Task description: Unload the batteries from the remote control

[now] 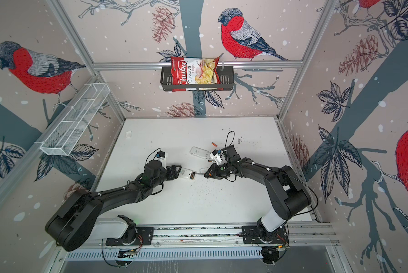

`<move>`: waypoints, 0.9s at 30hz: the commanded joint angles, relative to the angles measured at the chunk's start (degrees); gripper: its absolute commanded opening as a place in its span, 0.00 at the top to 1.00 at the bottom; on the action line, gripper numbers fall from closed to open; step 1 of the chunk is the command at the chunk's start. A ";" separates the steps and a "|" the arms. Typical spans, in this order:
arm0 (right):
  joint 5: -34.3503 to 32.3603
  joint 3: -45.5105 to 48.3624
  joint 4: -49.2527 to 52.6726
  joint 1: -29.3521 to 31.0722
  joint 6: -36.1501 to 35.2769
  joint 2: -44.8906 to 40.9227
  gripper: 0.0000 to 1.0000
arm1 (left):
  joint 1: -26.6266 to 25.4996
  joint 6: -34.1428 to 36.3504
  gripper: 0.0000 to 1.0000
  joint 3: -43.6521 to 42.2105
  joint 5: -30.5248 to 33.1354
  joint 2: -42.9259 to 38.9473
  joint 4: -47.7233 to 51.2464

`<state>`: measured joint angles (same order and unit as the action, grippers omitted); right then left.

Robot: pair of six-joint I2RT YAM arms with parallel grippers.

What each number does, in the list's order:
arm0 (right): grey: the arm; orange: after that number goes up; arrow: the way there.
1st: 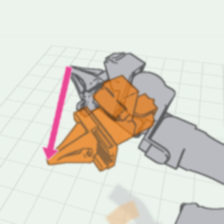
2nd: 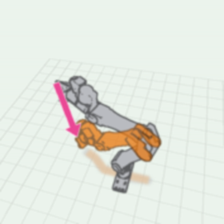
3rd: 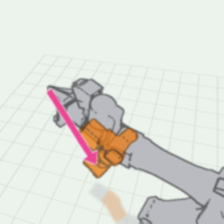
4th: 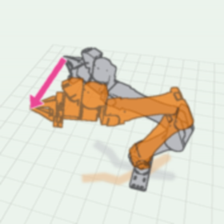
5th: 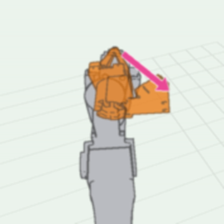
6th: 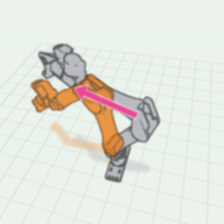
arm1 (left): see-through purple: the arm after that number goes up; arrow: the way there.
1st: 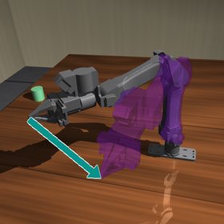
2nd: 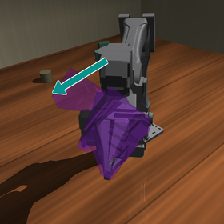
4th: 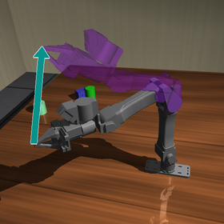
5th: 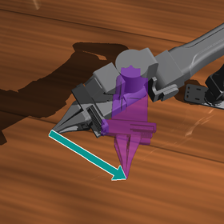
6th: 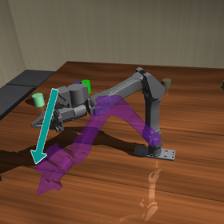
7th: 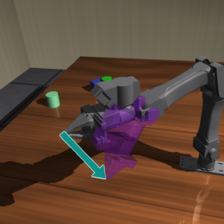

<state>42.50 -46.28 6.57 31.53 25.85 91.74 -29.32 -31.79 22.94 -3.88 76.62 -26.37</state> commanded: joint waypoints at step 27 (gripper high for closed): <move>-2.60 -3.20 2.21 2.40 -2.64 2.53 1.00 | -1.75 -0.72 0.52 1.40 -1.40 7.58 -3.83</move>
<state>40.97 -48.99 8.21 33.85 23.97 94.85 -30.96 -32.32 24.14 -4.54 83.88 -28.12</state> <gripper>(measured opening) 0.224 0.477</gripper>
